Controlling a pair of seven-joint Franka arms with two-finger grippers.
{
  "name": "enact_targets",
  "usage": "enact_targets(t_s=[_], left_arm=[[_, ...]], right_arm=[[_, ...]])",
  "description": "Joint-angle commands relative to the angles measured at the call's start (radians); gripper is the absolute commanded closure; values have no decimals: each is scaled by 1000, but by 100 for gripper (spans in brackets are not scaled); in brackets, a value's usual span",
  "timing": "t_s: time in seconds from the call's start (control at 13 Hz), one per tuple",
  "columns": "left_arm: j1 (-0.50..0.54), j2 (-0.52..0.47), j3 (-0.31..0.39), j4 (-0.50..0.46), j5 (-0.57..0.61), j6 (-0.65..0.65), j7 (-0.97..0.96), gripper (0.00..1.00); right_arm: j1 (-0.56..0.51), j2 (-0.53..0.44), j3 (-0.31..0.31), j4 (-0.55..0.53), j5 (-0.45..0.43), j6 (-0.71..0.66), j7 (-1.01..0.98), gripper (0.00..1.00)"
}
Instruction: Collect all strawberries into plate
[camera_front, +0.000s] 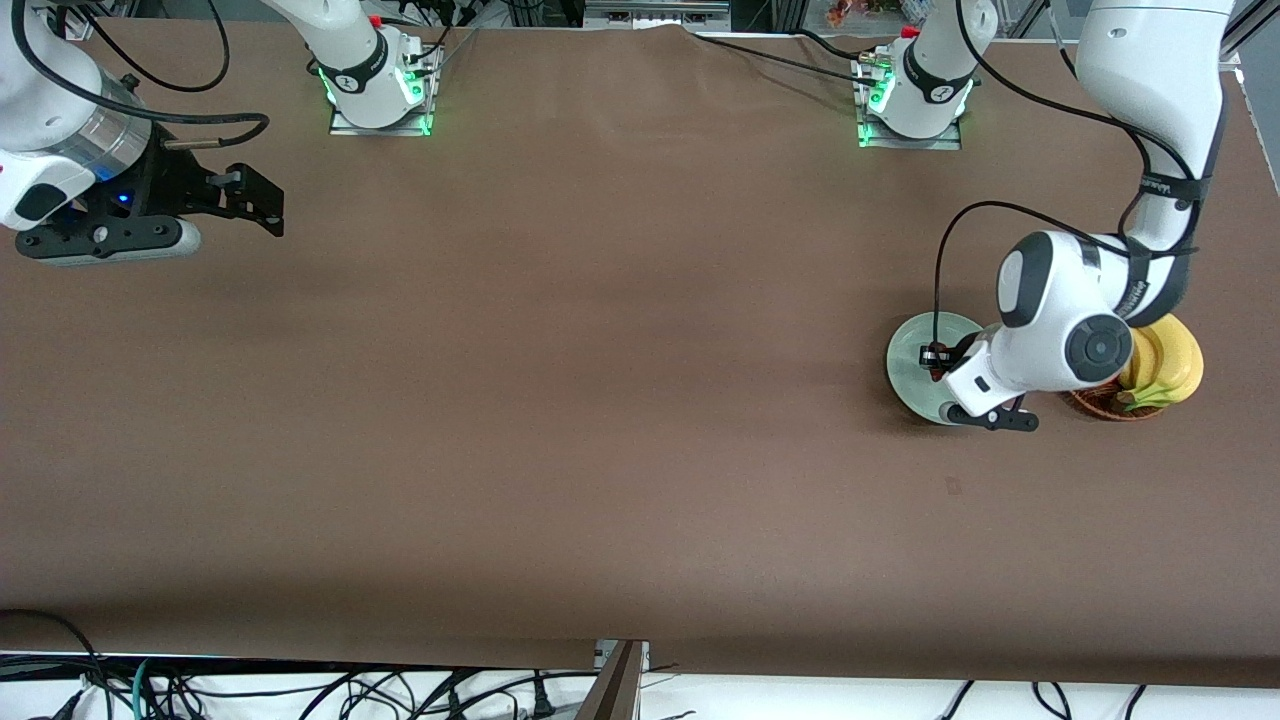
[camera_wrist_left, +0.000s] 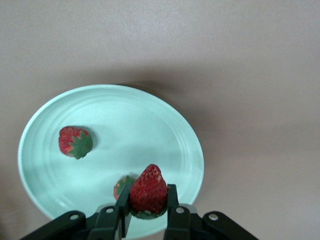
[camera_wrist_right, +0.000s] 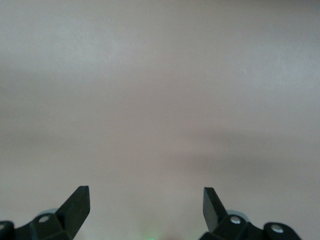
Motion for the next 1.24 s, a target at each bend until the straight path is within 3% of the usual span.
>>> enact_targets(t_s=[0.0, 0.31, 0.39, 0.46, 0.77, 1.16], left_arm=[[5, -91, -16, -185, 15, 152, 15, 100], [8, -76, -14, -251, 11, 293, 13, 100], [11, -76, -16, -244, 11, 292, 13, 68], [17, -77, -16, -227, 8, 289, 12, 1], [31, -164, -19, -129, -35, 175, 7, 0], [34, -253, -19, 130, -35, -140, 7, 0]], right_arm=[[-12, 4, 8, 25, -3, -2, -11, 0], [-8, 5, 8, 20, -3, -5, -6, 0], [-6, 5, 8, 23, -2, -4, -3, 0], [-8, 7, 8, 20, 0, 1, -2, 0], [-9, 19, 8, 20, 2, 1, -14, 0], [-9, 22, 8, 20, 0, 7, -17, 0]])
